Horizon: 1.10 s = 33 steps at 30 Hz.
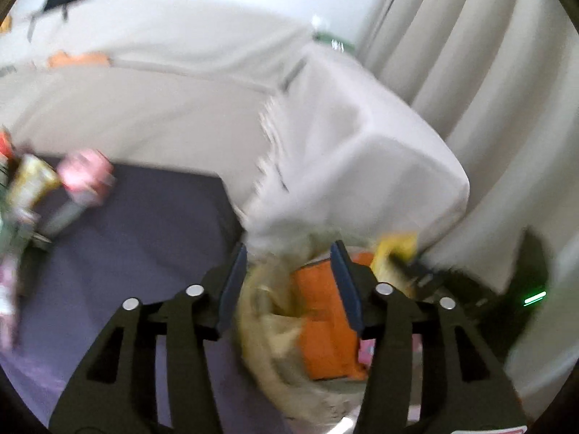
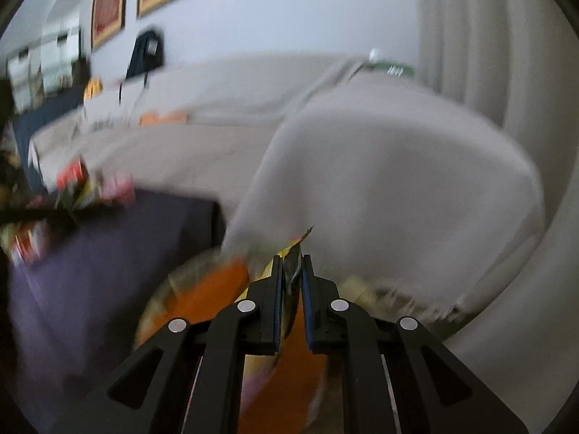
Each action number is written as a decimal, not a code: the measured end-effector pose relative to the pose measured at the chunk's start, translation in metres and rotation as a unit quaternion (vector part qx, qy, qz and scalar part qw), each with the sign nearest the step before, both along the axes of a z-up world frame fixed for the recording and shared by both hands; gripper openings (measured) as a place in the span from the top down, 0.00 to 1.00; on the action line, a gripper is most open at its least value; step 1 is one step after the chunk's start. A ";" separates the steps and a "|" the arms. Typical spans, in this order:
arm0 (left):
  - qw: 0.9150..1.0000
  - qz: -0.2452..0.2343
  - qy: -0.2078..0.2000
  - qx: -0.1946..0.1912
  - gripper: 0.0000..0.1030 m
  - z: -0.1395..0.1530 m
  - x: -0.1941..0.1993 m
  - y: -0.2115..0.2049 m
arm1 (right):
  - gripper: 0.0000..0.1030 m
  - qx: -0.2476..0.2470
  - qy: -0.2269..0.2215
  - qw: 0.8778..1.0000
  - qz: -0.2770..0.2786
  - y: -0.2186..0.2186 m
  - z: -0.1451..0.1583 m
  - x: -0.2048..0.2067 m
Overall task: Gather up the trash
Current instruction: 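Carry the orange bag and yellow bag over the trash bin with both grippers, then open both grippers to drop the bags into the trash bin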
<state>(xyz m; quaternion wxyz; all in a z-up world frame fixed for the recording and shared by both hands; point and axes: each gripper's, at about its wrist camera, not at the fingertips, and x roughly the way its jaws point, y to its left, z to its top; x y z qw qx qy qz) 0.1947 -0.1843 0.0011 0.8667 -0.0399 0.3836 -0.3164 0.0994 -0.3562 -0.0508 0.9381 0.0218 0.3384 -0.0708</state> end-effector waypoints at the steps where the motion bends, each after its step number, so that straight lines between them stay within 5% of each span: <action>1: 1.000 0.011 -0.018 0.010 0.50 0.004 -0.004 0.006 | 0.89 -0.003 0.024 1.000 0.008 0.006 -0.016 0.003; 6: 0.995 0.041 -0.069 0.064 0.46 0.006 -0.024 0.038 | 0.89 0.001 0.083 0.996 0.022 0.019 -0.055 0.005; 12: 0.994 0.049 -0.070 0.061 0.45 -0.001 -0.038 0.068 | 0.89 0.054 0.142 0.988 0.010 0.005 -0.068 0.015; 16: 0.995 0.054 -0.066 0.060 0.45 -0.008 -0.045 0.087 | 0.84 0.059 0.124 0.991 -0.004 0.005 -0.056 0.009; 21: 0.994 0.076 -0.064 0.053 0.45 -0.011 -0.049 0.118 | 0.52 0.071 0.081 0.994 -0.005 0.006 -0.029 -0.001; 33: 0.983 0.160 -0.071 0.053 0.44 -0.012 -0.046 0.200 | 0.50 0.027 0.035 0.998 0.047 0.064 0.020 -0.006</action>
